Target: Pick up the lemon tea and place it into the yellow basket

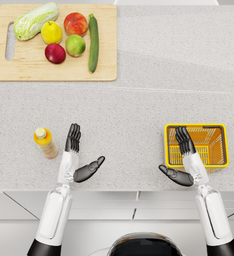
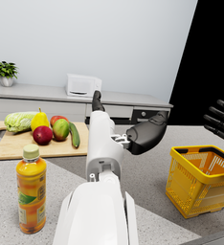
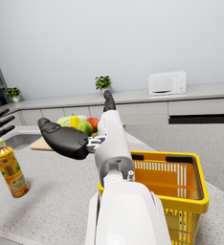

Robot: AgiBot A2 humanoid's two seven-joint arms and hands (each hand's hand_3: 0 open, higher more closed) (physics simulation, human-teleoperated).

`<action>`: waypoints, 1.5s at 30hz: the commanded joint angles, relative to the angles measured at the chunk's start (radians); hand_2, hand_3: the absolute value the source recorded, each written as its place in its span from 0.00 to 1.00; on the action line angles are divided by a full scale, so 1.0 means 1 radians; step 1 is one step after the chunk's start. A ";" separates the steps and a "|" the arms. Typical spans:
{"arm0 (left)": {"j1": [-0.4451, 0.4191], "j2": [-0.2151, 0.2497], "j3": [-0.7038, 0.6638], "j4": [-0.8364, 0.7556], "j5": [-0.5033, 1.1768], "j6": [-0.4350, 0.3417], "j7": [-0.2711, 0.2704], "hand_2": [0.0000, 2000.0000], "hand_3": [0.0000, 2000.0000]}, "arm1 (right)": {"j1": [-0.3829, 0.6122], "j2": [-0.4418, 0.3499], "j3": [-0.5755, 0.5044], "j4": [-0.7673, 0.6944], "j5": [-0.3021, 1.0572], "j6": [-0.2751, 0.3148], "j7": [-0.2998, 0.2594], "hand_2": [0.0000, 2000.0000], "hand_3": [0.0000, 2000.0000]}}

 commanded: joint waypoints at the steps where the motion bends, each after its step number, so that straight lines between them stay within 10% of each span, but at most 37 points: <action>1: 0.000 0.000 0.000 0.000 0.000 0.000 0.000 0.00 0.00 | 0.000 0.000 0.000 0.000 0.000 0.000 0.000 0.00 0.00; 11: 0.002 0.001 0.030 0.016 0.000 0.000 0.000 0.00 0.00 | 0.002 -0.001 0.030 -0.016 0.000 0.000 0.000 0.00 0.00; 26: 0.123 0.043 -0.431 0.153 0.350 -0.100 -0.100 0.00 0.00 | 0.098 -0.064 -0.330 0.030 0.305 -0.099 0.100 0.00 0.00; 36: 0.099 0.065 -0.348 0.480 0.378 -0.101 -0.101 0.00 0.00 | 0.074 -0.081 -0.288 0.047 0.334 -0.100 0.101 0.00 0.00; 45: 0.272 0.092 -0.245 0.902 0.380 -0.099 -0.101 0.00 0.00 | 0.052 -0.095 -0.236 0.053 0.335 -0.100 0.101 0.00 0.00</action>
